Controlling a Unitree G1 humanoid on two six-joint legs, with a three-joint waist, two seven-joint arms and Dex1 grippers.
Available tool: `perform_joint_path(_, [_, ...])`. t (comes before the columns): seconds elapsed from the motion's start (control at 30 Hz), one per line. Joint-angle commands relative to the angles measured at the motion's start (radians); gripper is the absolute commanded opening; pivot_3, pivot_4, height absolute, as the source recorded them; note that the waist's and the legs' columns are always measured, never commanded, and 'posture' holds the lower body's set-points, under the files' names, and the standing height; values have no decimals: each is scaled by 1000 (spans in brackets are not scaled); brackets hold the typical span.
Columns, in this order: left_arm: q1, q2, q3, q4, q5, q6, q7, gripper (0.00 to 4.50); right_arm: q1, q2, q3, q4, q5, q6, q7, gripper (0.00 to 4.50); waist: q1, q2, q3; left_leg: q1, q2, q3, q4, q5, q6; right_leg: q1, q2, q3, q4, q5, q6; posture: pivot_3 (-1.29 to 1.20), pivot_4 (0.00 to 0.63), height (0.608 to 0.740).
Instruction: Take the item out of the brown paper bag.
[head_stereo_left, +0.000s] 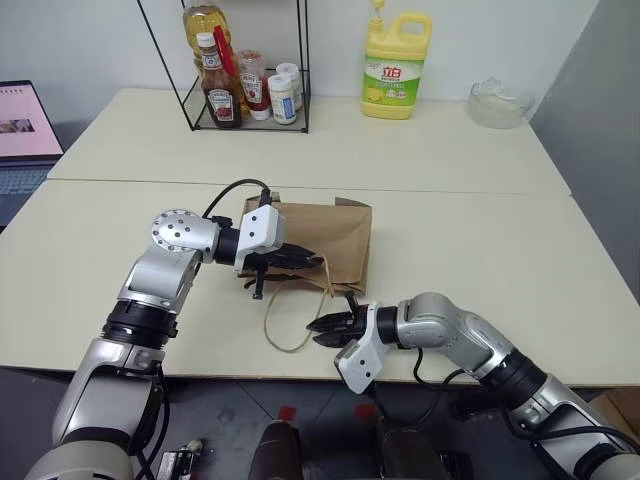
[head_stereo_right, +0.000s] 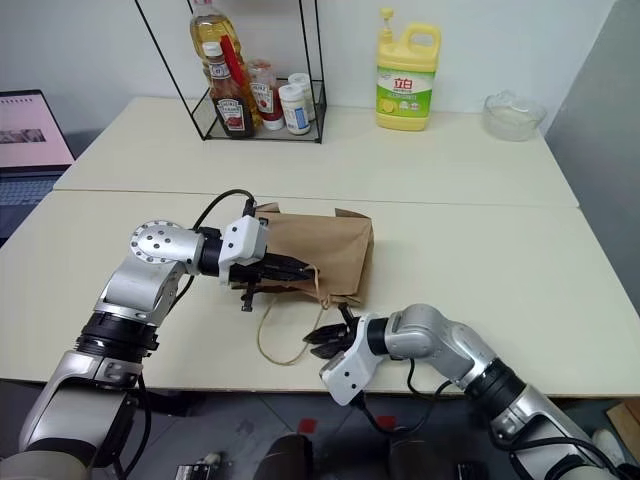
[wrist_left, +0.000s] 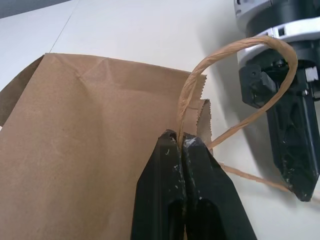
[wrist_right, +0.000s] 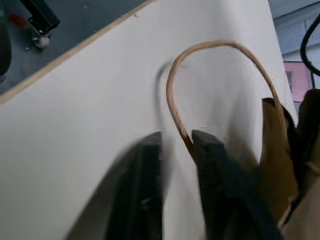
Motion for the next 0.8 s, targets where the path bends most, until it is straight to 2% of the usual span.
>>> perform_joint_path(0.03, [-42, -2, 34, -34, -11, 11, 18, 0, 0, -8, 1, 20, -15, 18, 12, 24, 0, 0, 0, 0, 0, 0, 0, 0, 0, 0, 0, 0, 0, 0, 0, 0, 150, 740])
perform_joint_path(0.43, [-219, -27, 126, -5, -96, 245, 97, 0, 27, -40, 26, 75, -41, 8, 14, 24, 0, 0, 0, 0, 0, -1, 1, 0, 0, 1, 0, -1, 0, 0, 0, 0, 150, 740])
perform_joint_path(0.8, [-318, -37, 154, 61, -93, 291, 136, 0, 36, -41, 28, 90, -46, 25, 14, 24, 2, 0, 0, 0, -1, -2, 1, 0, 0, 3, 0, -2, -1, 0, 0, 0, 150, 740])
